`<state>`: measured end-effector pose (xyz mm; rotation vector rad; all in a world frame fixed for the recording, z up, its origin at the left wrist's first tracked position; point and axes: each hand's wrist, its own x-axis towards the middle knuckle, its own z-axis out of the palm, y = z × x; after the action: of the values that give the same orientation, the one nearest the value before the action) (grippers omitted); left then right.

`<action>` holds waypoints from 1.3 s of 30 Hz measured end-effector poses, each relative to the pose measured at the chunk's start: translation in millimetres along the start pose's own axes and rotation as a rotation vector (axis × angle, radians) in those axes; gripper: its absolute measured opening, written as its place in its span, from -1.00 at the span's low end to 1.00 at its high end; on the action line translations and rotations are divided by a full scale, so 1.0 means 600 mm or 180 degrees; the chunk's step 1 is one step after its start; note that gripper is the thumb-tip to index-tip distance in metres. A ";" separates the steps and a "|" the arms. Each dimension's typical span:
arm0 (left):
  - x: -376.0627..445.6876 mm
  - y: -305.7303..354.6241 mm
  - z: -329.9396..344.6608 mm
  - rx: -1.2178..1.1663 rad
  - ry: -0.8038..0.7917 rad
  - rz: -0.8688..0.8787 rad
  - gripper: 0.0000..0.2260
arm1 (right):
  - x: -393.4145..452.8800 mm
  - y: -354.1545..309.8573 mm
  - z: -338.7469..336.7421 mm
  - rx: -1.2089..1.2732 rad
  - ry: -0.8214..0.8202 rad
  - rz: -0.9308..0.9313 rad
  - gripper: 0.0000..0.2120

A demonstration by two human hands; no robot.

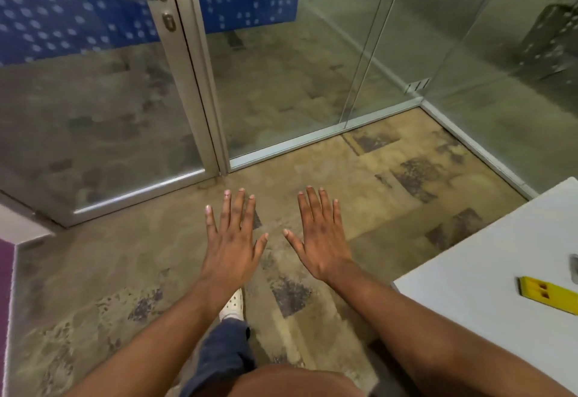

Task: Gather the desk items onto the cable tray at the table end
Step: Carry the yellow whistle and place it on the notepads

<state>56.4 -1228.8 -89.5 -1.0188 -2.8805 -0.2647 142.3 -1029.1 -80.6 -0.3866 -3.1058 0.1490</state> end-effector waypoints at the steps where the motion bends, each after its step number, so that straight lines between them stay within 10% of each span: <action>1: 0.037 -0.012 0.004 -0.0009 0.0010 0.0076 -0.28 | 0.031 0.004 -0.002 -0.0031 -0.0012 0.0059 -0.19; 15: 0.481 -0.063 0.030 -0.0152 0.0050 0.1429 -0.28 | 0.311 0.067 -0.032 0.0058 0.0351 0.1338 -0.20; 39: 1.010 0.442 0.177 -0.0274 -0.0222 0.3365 -0.27 | 0.478 0.611 -0.053 0.0257 0.0467 0.3268 -0.18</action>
<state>-248.7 -632.3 -79.9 -2.3531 -1.9706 -0.2555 -45.8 -602.0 -84.8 -1.8114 -2.4220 0.2215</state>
